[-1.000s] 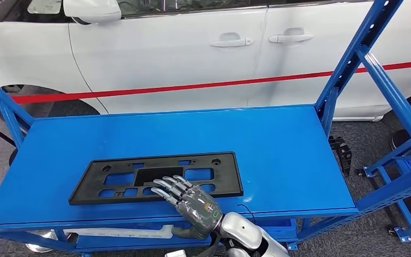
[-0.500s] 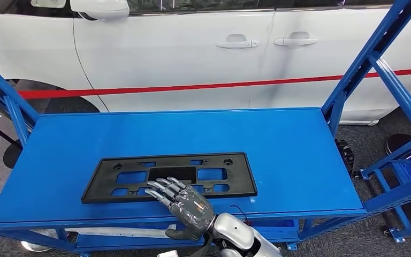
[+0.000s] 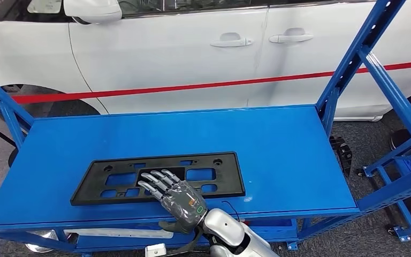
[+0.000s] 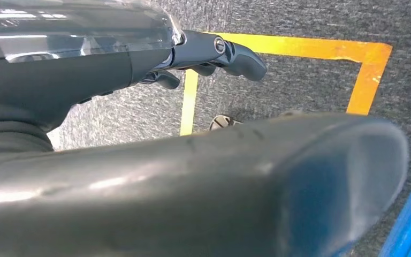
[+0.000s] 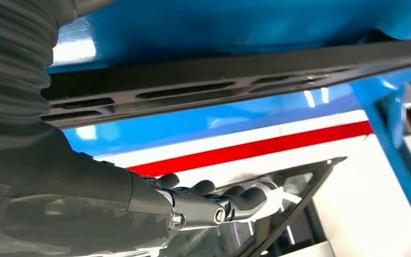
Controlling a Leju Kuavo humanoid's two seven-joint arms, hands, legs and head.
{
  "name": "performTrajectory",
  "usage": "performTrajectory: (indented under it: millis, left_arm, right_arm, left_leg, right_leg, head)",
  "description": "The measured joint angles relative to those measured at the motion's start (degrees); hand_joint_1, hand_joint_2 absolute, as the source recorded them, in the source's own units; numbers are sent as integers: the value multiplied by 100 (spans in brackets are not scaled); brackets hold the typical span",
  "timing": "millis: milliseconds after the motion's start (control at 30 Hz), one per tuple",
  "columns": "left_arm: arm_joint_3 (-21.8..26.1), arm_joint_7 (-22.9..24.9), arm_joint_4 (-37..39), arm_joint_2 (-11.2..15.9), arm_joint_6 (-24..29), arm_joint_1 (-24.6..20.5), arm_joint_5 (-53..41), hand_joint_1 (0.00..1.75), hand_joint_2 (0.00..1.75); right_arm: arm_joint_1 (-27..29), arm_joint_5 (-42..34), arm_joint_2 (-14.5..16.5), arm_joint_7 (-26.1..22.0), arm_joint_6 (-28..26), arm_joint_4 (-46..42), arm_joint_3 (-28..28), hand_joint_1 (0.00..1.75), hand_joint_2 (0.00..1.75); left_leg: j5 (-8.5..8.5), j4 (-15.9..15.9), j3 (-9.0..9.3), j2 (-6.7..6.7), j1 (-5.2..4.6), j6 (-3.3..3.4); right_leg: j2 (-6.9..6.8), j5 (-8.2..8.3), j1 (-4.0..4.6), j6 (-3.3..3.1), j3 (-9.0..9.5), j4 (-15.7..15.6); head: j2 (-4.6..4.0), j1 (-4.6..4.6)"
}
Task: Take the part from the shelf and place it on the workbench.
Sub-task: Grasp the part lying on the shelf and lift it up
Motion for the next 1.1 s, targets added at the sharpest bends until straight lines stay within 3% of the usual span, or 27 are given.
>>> performTrajectory:
  millis: [33,100,167,267,333,433,467,500,533,567,633,667,700,833,900,967,1000,1033,1100]
  left_arm:
    - [0,0,0,7,-2,1,-19,0,0]
    - [0,1,0,22,-2,-11,-55,0,0]
    - [0,2,1,29,-2,-35,-82,0,0]
    - [1,4,1,30,0,-44,-107,0,0]
    - [2,8,1,29,3,-43,-122,0,0]
    - [4,9,-1,31,14,-62,-146,0,0]
    - [5,8,-1,31,16,-63,-151,0,0]
    - [7,8,0,32,19,-62,-156,0,0]
    - [8,8,1,32,20,-61,-161,0,0]
    - [8,7,1,31,21,-60,-168,0,0]
    - [9,7,2,24,24,-64,-181,0,0]
    - [9,7,3,20,25,-64,-190,0,0]
    - [9,7,3,17,26,-64,-195,0,0]
    - [9,5,4,23,33,-66,-215,0,0]
    - [10,3,4,25,33,-67,-229,0,0]
    - [11,2,5,25,33,-61,-245,0,0]
    - [11,2,5,27,33,-57,-257,0,0]
    - [11,2,6,32,33,-55,-269,0,0]
    - [11,2,6,49,33,-62,-289,0,0]
  right_arm:
    - [-34,113,45,78,-45,74,20,0,175]
    - [-127,351,161,236,-119,219,79,0,175]
    - [-220,538,271,352,-167,348,143,0,175]
    - [-313,724,427,466,-216,542,238,0,175]
    - [-378,789,531,518,-235,674,293,0,175]
    - [-470,799,635,546,-270,883,367,0,175]
    - [-487,785,656,560,-279,955,391,0,175]
    - [-503,763,674,578,-288,1020,409,0,175]
    - [-526,742,693,596,-301,1075,421,0,175]
    - [-561,728,717,616,-318,1123,427,0,175]
    - [-653,725,770,673,-361,1204,433,0,175]
    - [-695,737,793,702,-383,1242,439,0,175]
    - [-724,750,812,725,-402,1277,446,0,175]
    - [-770,794,866,780,-431,1383,468,0,175]
    - [-804,869,898,848,-442,1426,499,0,175]
    - [-828,1025,913,976,-465,1491,556,0,175]
    - [-832,1119,913,1060,-481,1535,588,0,175]
    - [-835,1208,915,1146,-498,1581,622,0,175]
    - [-850,1349,934,1307,-527,1667,674,0,175]
  left_leg:
    - [145,-163,71,1,12,-9]
    - [528,-910,420,6,30,-11]
    - [701,-1470,679,3,16,36]
    - [710,-1577,711,-6,-3,161]
    - [740,-1614,724,0,15,236]
    - [754,-1631,723,10,10,312]
    - [753,-1629,723,9,1,321]
    - [751,-1626,725,6,-7,324]
    - [748,-1623,728,3,-14,324]
    - [744,-1619,734,-2,-20,321]
    - [727,-1603,739,-9,-41,297]
    - [720,-1597,734,-10,-50,275]
    - [714,-1593,727,-10,-55,247]
    - [620,-1497,691,-2,-33,111]
    - [331,-1014,480,0,-13,54]
    - [28,-307,147,0,6,10]
    - [-3,-104,44,1,17,-10]
    - [73,-101,33,2,28,-25]
    - [456,-680,295,7,52,-35]
  right_leg:
    - [3,-3,-3,4,2,6]
    - [13,-18,-4,29,7,25]
    - [17,-34,12,77,-5,48]
    - [11,-27,20,169,-10,34]
    - [11,-130,11,223,-58,164]
    - [10,-623,0,257,-510,1126]
    - [10,-734,-1,260,-679,1462]
    - [10,-740,-1,256,-772,1631]
    - [10,-636,0,242,-762,1582]
    - [10,-447,5,215,-648,1318]
    - [8,-84,37,136,-293,541]
    - [6,7,54,109,-166,257]
    - [7,33,71,91,-101,104]
    - [13,59,53,26,-68,-1]
    - [2,73,30,-13,-49,-32]
    - [-2,70,31,-27,-52,-29]
    - [-3,69,32,-28,-52,-25]
    - [-2,65,30,-26,-52,-18]
    - [5,51,23,-7,-43,2]
  head:
    - [0,-1]
    - [0,-1]
    - [0,3]
    - [0,9]
    - [0,11]
    - [0,18]
    - [0,16]
    - [0,17]
    - [0,17]
    - [0,17]
    - [0,17]
    - [0,16]
    - [0,15]
    - [0,11]
    - [-1,6]
    - [-1,4]
    - [-1,5]
    - [-1,4]
    - [0,5]
